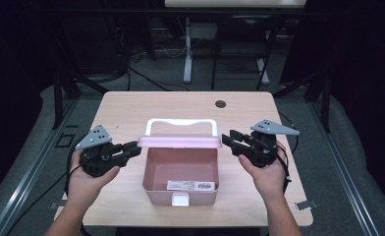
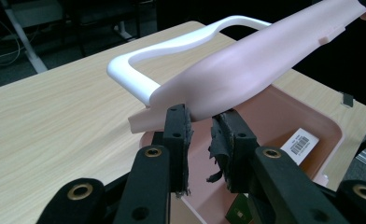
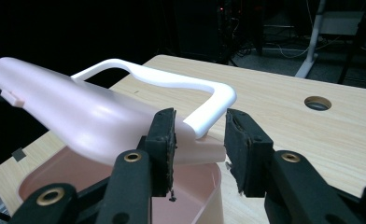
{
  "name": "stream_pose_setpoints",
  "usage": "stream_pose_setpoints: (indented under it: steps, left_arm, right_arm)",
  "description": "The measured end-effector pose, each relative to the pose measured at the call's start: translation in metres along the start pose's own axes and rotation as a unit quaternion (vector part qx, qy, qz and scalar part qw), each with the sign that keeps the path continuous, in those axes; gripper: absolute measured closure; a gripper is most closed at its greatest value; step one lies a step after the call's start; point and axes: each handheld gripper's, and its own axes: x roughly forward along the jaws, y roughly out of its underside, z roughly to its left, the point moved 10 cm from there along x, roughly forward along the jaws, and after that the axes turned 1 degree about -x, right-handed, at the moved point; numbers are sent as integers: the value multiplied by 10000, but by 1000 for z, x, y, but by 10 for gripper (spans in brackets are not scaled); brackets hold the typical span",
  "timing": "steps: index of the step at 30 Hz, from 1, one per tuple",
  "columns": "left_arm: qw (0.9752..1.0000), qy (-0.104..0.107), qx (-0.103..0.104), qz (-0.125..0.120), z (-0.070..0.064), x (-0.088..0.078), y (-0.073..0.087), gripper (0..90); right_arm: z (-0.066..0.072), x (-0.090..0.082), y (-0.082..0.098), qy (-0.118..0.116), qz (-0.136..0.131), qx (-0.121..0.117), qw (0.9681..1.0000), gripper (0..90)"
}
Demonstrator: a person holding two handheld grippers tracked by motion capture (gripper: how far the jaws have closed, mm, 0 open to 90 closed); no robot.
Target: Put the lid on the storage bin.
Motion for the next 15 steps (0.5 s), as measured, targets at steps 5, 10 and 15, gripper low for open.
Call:
stream_pose_setpoints:
  steps: [5,10,15]
  left_arm:
    - [10000,12,-24,-8,-1,0,3,751]
    - [10000,20,-47,-5,-2,0,5,753]
    - [9999,49,-93,1,-3,0,9,754]
  right_arm:
    - [1,0,-1,-3,-7,-5,10000,627]
    - [0,0,0,-3,-15,6,10000,624]
    - [0,1,1,-5,11,32,10000,624]
